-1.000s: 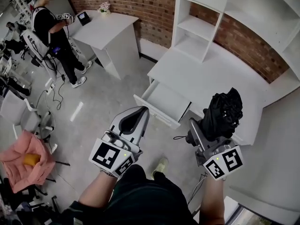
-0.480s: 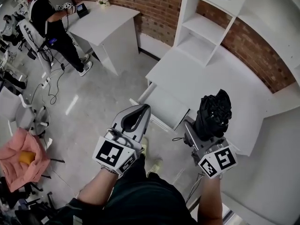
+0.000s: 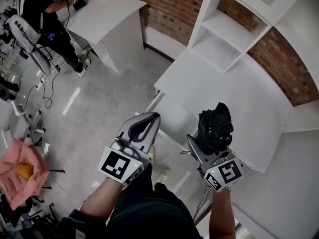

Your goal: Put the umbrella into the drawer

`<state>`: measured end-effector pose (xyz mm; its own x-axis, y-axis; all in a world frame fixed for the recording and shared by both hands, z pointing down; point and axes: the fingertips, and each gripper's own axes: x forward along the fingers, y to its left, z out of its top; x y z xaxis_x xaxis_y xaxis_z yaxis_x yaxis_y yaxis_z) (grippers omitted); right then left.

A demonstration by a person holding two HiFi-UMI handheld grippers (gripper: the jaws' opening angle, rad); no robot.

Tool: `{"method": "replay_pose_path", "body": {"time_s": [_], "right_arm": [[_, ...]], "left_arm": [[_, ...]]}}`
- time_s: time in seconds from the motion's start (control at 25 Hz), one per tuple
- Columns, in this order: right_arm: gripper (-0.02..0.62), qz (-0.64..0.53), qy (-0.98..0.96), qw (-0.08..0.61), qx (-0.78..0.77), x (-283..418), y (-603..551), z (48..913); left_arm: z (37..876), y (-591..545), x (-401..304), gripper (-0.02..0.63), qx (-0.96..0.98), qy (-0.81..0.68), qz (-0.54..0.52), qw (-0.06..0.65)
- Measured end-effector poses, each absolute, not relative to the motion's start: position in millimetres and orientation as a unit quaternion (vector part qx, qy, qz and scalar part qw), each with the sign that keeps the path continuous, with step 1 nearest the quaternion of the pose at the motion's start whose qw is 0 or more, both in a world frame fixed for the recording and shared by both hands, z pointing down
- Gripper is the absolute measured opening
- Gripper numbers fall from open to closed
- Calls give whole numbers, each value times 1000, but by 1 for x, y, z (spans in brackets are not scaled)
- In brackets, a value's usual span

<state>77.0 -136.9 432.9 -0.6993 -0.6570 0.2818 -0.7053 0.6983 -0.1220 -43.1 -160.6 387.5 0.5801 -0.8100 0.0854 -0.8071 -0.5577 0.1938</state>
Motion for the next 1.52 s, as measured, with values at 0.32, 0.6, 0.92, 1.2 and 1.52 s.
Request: {"method": "replay_pose_path", "body": {"time_s": [0.32,0.6,0.92,1.2,1.52], "right_arm": [[216,131,-916,150,348,62,-171,500],[216,131,-920,199,313,53,-200,569],[216,176,-911,261,268,39,-210,666],[216,196,-894,325,241,35,-208,744],[216,212,-880,367,213,26,-198,800]], "left_arm": [[444,-206,-39,14,894,-432,-3,119],[506,-241,-48,14,884,-443,30,146],[561,-262,-53,14,878,-446,36,167],[597,-274,-58,14,873,-449,42,186],[632,-280,-51,14,875,-441,50,194]]}}
